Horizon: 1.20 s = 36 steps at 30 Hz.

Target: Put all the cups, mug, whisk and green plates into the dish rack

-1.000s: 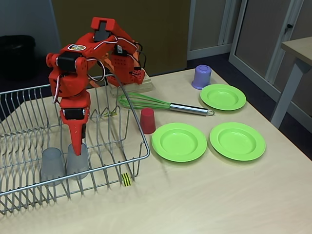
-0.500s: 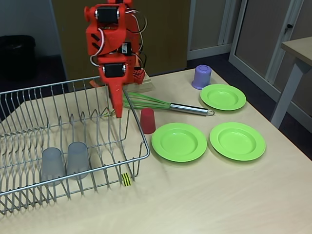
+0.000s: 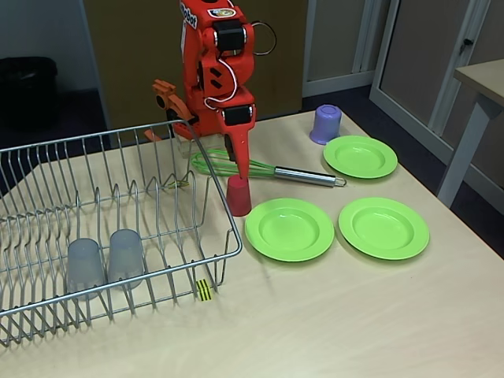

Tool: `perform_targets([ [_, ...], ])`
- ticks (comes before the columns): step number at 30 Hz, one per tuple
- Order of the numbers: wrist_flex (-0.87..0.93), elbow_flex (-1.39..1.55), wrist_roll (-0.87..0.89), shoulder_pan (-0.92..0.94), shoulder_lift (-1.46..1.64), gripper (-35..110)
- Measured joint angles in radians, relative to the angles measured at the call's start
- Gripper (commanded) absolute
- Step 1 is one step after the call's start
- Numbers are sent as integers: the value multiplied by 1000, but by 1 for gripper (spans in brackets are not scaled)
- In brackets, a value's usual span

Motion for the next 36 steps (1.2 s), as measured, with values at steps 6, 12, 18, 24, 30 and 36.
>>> perform_targets([
  [6, -51, 173, -3, -37, 78, 36],
  [12, -89, 189, 69, -75, 81, 37],
  [18, -179, 256, 301, -138, 103, 40],
  [24, -241, 374, 471, -166, 140, 39],
  [30, -279, 431, 546, -164, 158, 38],
  [36, -305, 466, 598, -153, 164, 37],
])
